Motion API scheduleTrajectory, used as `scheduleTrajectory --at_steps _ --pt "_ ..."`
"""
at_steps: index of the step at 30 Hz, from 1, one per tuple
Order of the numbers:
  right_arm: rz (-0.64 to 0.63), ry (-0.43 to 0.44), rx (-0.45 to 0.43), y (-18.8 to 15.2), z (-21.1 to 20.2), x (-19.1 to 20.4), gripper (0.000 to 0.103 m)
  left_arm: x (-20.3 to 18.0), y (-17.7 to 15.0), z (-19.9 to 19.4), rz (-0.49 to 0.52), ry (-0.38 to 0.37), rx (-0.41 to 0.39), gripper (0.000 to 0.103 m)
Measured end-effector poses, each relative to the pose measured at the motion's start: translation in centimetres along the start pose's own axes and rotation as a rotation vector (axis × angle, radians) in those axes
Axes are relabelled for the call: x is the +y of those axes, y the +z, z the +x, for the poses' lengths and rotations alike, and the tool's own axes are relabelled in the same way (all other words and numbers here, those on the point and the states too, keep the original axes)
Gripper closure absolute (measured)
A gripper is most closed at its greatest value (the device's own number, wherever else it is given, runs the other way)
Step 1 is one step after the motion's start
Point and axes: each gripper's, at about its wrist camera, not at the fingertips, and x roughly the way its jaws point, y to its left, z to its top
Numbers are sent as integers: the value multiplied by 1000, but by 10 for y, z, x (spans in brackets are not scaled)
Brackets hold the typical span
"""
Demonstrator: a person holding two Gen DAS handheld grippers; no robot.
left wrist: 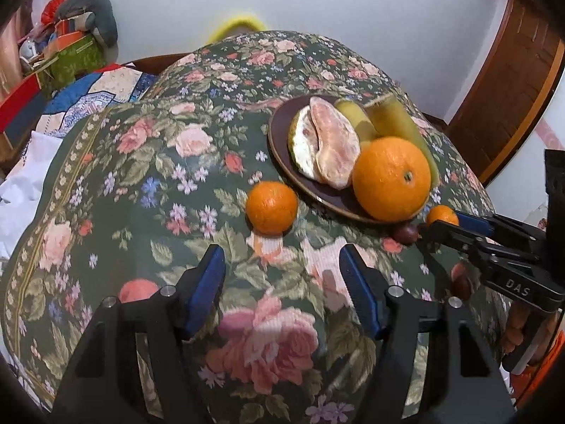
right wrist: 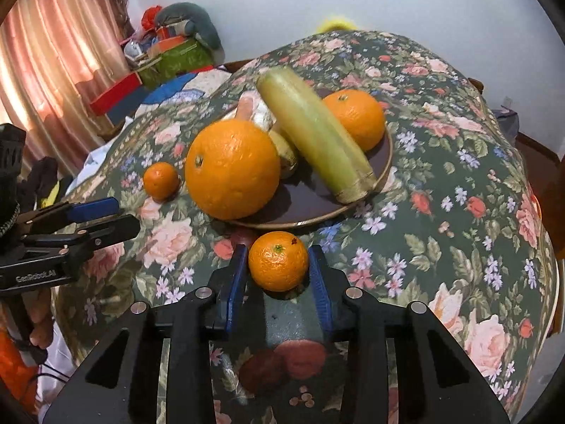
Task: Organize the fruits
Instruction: 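Grasp a second small mandarin with the left tool while the right tool lifts its mandarin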
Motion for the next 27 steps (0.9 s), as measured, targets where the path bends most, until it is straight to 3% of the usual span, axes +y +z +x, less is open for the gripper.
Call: scheduleTrajectory --at_steps 13,15,22,27 --pt "36 -12 -77 22 -5 -16 71 3 23 21 32 23 -14 36" --pt "35 -7 -80 25 -4 -16 71 4 23 26 30 28 -7 39" --pt "6 -5 -73 28 6 -11 71 8 21 36 18 -9 17 67" --pt "5 0 -77 28 6 -13 71 3 26 27 23 -22 -15 67"
